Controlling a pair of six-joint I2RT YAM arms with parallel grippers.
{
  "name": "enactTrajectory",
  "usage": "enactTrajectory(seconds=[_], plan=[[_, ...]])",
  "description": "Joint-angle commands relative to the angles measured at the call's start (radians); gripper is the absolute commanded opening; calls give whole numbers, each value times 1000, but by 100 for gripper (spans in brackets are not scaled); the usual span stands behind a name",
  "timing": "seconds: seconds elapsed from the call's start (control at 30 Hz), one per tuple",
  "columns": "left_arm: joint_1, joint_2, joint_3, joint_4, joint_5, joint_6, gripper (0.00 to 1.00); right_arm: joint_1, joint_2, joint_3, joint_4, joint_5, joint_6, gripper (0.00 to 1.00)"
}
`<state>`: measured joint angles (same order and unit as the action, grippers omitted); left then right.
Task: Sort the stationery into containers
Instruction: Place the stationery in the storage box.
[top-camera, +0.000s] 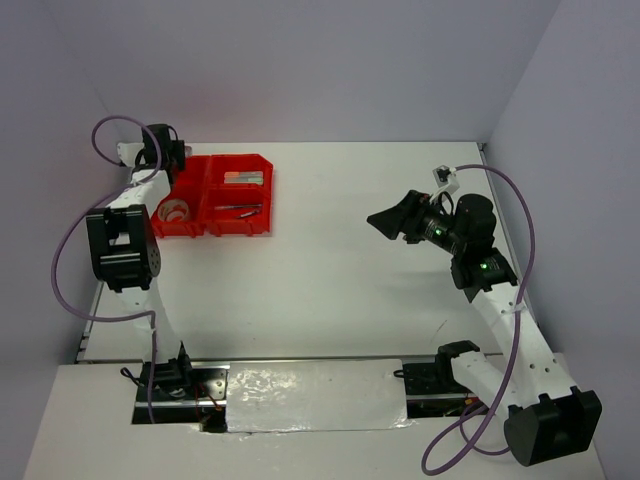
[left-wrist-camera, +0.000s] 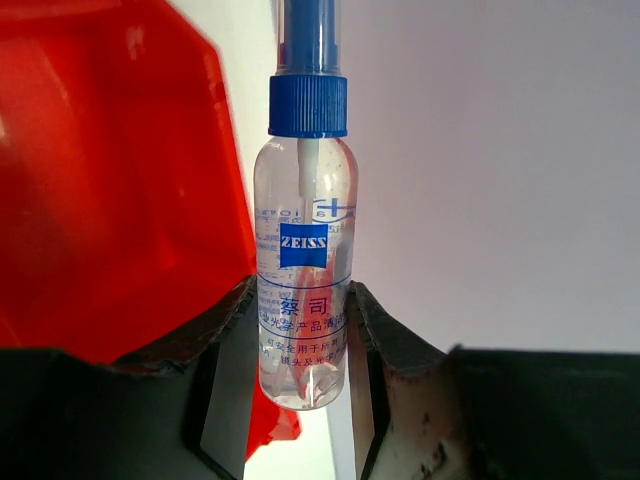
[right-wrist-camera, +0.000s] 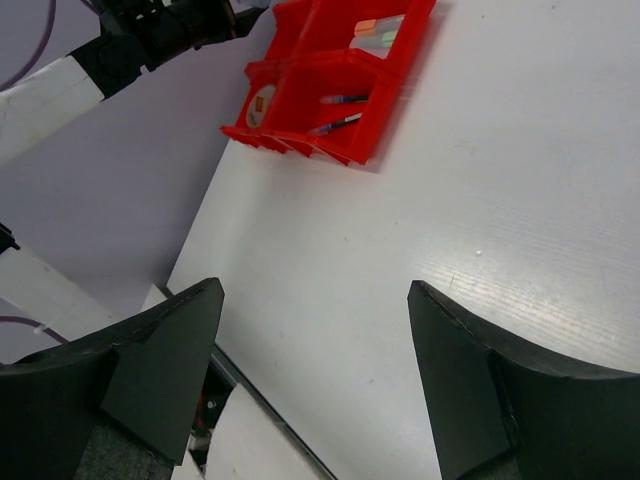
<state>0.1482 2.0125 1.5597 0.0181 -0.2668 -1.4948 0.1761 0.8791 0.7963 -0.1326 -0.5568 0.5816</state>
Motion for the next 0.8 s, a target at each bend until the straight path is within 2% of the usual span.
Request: enactTrajectory(seconds=[0.0,0.53,0.67,0.77], plan=[[-1,19,-30,51,38,8,19,-1,-15,9,36,0,-20,82],[-2,14,-85,52,75,25,38,-3,-12,-16,59,-26,-9,82],[-1,23,-70,26,67,24,52,-1,-15,-19,65,-28,-9,82],[-2,20,-79,26,71,19,52,-3,-12,-20,65,-29,-11,82]])
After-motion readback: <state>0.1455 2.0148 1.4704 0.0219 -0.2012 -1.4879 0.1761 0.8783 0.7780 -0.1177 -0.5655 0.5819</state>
